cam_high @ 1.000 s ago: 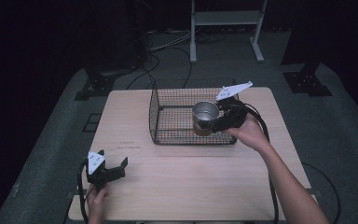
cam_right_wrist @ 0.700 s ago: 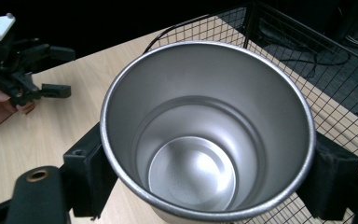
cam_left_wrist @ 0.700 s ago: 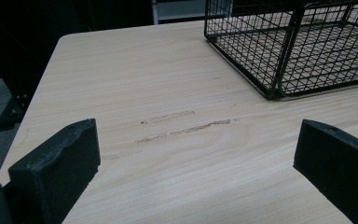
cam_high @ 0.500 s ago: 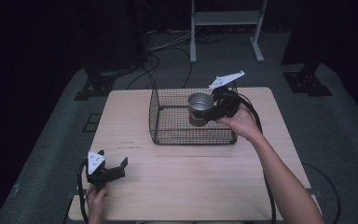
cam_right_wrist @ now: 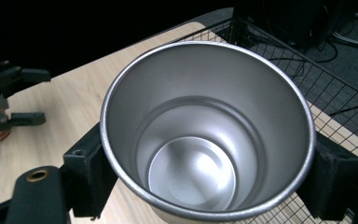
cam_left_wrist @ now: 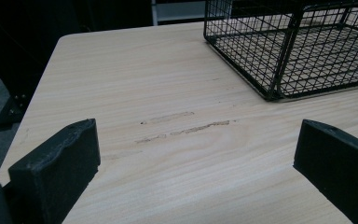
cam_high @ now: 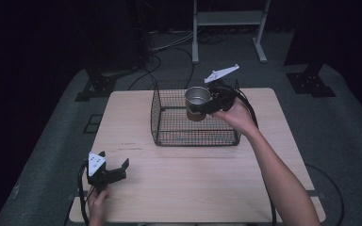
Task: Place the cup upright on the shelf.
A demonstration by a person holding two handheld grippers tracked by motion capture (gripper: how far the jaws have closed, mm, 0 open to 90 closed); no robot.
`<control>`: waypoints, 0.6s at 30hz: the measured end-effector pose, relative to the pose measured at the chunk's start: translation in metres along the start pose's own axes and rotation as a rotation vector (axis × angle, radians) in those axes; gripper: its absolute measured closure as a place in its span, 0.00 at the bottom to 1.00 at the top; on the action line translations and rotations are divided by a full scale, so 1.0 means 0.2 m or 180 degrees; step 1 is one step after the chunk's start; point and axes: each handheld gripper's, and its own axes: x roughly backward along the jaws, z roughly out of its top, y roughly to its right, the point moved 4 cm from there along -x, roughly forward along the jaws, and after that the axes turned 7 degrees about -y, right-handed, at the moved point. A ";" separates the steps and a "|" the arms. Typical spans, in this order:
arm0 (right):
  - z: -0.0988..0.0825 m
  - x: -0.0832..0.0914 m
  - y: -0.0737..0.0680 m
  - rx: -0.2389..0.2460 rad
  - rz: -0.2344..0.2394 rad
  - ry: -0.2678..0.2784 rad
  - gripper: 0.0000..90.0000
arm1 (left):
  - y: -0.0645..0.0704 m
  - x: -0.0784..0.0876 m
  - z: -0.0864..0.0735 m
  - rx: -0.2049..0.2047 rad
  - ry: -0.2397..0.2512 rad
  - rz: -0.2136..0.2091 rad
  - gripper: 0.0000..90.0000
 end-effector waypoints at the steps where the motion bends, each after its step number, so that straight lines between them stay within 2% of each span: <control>1: 0.01 -0.01 0.01 -0.0019 0.0001 0.0001 0.20 | 0.00 0.00 0.00 -0.0001 -0.0011 -0.0001 0.00; 9: 0.06 -0.07 0.03 -0.0024 -0.0049 -0.0083 0.20 | 0.00 0.00 0.00 0.0012 0.0011 -0.0004 0.00; 18: 0.10 -0.12 0.03 -0.0033 -0.0053 -0.0090 0.20 | 0.00 0.00 0.00 0.0015 0.0008 -0.0004 0.00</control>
